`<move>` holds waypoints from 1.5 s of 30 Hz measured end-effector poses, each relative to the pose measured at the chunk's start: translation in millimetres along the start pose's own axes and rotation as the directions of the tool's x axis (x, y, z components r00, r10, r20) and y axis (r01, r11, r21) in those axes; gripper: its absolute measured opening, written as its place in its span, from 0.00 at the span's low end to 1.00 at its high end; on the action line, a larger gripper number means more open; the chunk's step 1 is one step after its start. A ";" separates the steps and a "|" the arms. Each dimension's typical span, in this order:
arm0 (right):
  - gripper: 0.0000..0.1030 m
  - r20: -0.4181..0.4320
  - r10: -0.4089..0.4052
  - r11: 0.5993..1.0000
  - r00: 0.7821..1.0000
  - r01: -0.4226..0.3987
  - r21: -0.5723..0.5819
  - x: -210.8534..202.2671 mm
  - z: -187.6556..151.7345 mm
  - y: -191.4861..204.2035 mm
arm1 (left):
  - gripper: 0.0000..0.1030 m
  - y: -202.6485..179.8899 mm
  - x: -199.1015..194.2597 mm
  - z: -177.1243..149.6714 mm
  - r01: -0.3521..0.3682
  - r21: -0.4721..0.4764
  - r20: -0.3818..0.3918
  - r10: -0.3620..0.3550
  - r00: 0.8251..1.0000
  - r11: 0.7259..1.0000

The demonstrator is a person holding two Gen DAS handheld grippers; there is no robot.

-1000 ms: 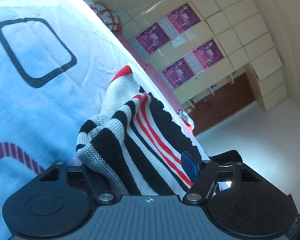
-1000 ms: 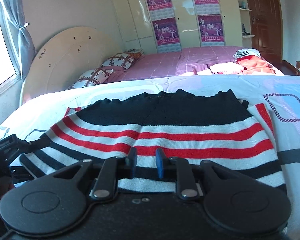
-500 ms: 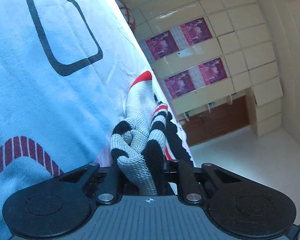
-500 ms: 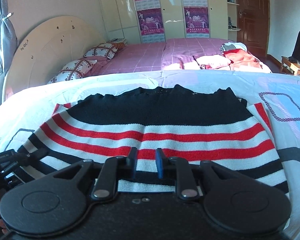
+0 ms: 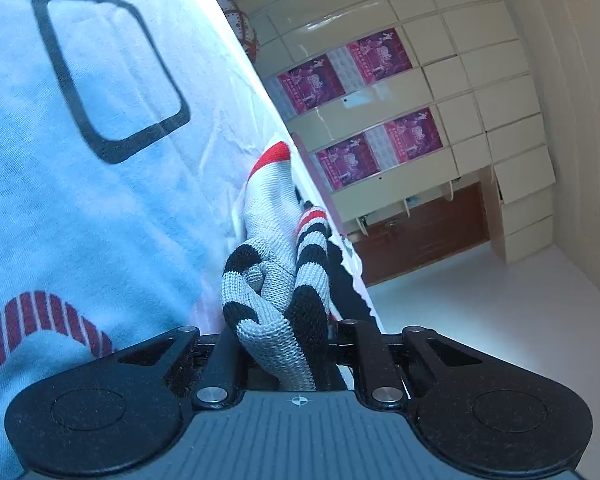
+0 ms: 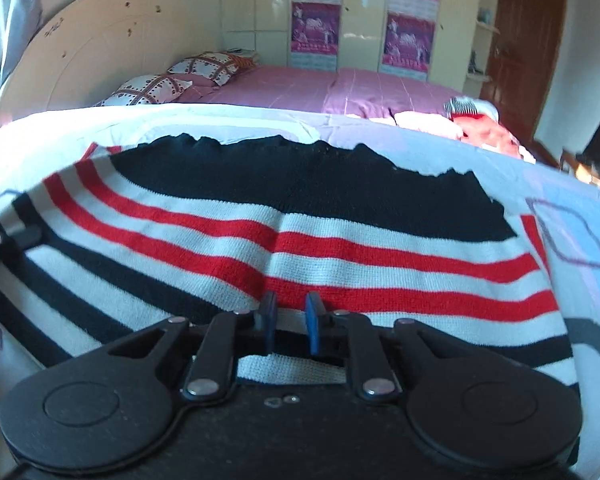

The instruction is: Fold small clothes

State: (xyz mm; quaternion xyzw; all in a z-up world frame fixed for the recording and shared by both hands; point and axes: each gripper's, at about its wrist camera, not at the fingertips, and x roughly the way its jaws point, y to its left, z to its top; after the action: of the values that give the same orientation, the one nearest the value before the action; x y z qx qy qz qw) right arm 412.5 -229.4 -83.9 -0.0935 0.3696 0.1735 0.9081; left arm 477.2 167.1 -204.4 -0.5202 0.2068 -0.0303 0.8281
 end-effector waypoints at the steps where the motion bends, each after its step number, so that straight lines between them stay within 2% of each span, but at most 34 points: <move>1: 0.16 0.012 0.001 1.000 1.000 -0.001 -0.009 -0.4 -2.3 -0.1 | 0.14 -3.6 -0.4 0.4 0.005 0.018 0.008 -0.005 1.000 1.000; 6: 0.16 0.063 0.047 0.999 0.997 -0.046 -0.021 -2.5 -11.5 -9.5 | 0.14 -25.5 -0.2 9.6 0.020 0.060 0.034 -0.022 0.999 0.998; 9: 0.16 0.080 0.097 0.995 0.992 -0.096 -0.011 -3.0 -14.0 -20.3 | 0.14 -65.2 -3.4 12.0 0.041 0.169 0.051 -0.051 0.997 0.985; 12: 0.16 0.096 0.135 0.991 0.986 -0.135 -0.004 -3.9 -16.6 -27.4 | 0.14 -117.9 -3.3 8.8 0.064 0.310 0.046 -0.082 0.996 0.949; 14: 0.16 0.108 0.169 0.985 0.980 -0.172 0.016 -4.1 -18.7 -34.8 | 0.14 -155.3 1.2 -0.1 0.087 0.407 0.018 -0.104 0.994 0.909; 16: 0.16 0.106 0.231 0.968 0.967 -0.239 0.071 -4.5 -18.1 -48.7 | 0.14 -192.3 11.3 -14.3 0.096 0.500 -0.026 -0.095 0.995 0.861; 17: 0.16 0.098 0.274 0.952 0.957 -0.284 0.109 -6.6 -15.5 -60.1 | 0.14 -209.7 18.2 -23.1 0.095 0.545 -0.048 -0.083 0.995 0.833; 18: 0.24 0.107 0.307 0.931 0.946 -0.322 0.173 -11.0 -14.6 -74.9 | 0.14 -225.2 24.8 -33.5 0.103 0.590 -0.074 -0.073 0.995 0.801; 19: 0.29 0.162 0.298 0.908 0.941 -0.332 0.255 -22.0 -18.1 -94.9 | 0.14 -237.1 33.4 -44.9 0.116 0.621 -0.103 -0.066 0.992 0.775; 21: 0.53 0.236 0.234 0.869 0.943 -0.312 0.384 -43.4 -32.3 -139.9 | 0.14 -253.7 56.1 -71.6 0.137 0.665 -0.173 -0.027 0.985 0.734; 22: 0.56 0.243 0.223 0.841 0.944 -0.312 0.442 -50.0 -39.5 -160.6 | 0.15 -259.3 68.2 -86.6 0.144 0.685 -0.210 0.005 0.978 0.714; 24: 0.60 0.263 0.234 0.765 0.936 -0.344 0.544 -63.7 -56.4 -204.3 | 0.16 -263.2 100.0 -122.4 0.139 0.720 -0.298 0.122 0.947 0.680; 25: 0.60 0.273 0.238 0.734 0.932 -0.357 0.578 -71.3 -64.0 -223.1 | 0.28 -260.6 114.7 -138.8 0.134 0.737 -0.331 0.181 0.926 0.663; 26: 0.60 0.281 0.239 0.712 0.929 -0.365 0.600 -78.0 -69.4 -237.8 | 0.34 -258.3 122.7 -151.2 0.131 0.742 -0.356 0.221 0.908 0.657; 27: 0.61 0.290 0.240 0.688 0.926 -0.373 0.622 -83.9 -73.8 -250.5 | 0.34 -258.0 116.0 -161.1 0.128 0.748 -0.347 0.220 0.912 0.651; 28: 0.61 0.301 0.240 0.662 0.923 -0.382 0.645 -90.2 -78.4 -263.5 | 0.37 -260.9 99.9 -165.6 0.142 0.756 -0.326 0.180 0.928 0.639; 29: 0.64 0.312 0.234 0.644 0.921 -0.388 0.659 -96.1 -81.6 -273.2 | 0.47 -263.1 84.4 -163.1 0.167 0.746 -0.327 0.137 0.935 0.644; 32: 0.67 0.351 0.256 0.581 0.901 -0.433 0.689 -105.0 -87.0 -287.6 | 0.66 -262.0 35.8 -142.6 0.177 0.689 -0.303 0.058 0.951 0.702; 34: 0.68 0.362 0.314 0.530 0.878 -0.479 0.700 -101.6 -87.9 -284.8 | 0.68 -250.5 8.3 -123.2 0.146 0.666 -0.254 0.038 0.967 0.731; 36: 0.69 0.348 0.390 0.482 0.853 -0.511 0.712 -90.4 -88.2 -280.9 | 0.69 -232.3 -1.7 -104.7 0.057 0.658 -0.183 0.086 0.979 0.751; 37: 0.70 0.332 0.421 0.463 0.844 -0.515 0.721 -84.3 -89.1 -275.5 | 0.69 -222.6 -0.4 -97.0 0.008 0.649 -0.158 0.125 0.980 0.760; 39: 0.72 0.288 0.463 0.440 0.838 -0.499 0.746 -71.1 -86.2 -258.7 | 0.69 -195.6 4.9 -80.9 -0.066 0.600 -0.150 0.193 0.970 0.797; 41: 0.72 0.249 0.493 0.435 0.833 -0.485 0.758 -61.3 -83.7 -246.8 | 0.69 -174.6 10.0 -79.8 -0.074 0.552 -0.167 0.197 0.966 0.831; 44: 0.72 0.241 0.527 0.412 0.815 -0.493 0.767 -44.5 -76.4 -236.9 | 0.69 -153.2 21.6 -83.8 -0.103 0.497 -0.181 0.219 0.959 0.862; 45: 0.72 0.229 0.534 0.413 0.814 -0.488 0.769 -37.6 -72.3 -232.4 | 0.69 -147.2 26.3 -83.7 -0.102 0.463 -0.190 0.211 0.959 0.880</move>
State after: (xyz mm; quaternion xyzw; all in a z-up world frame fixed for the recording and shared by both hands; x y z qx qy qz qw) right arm 430.6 -474.6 -99.0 0.4361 0.4402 0.2541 0.7426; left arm 494.1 21.8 -115.2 -0.2892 0.3320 -0.0711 0.8950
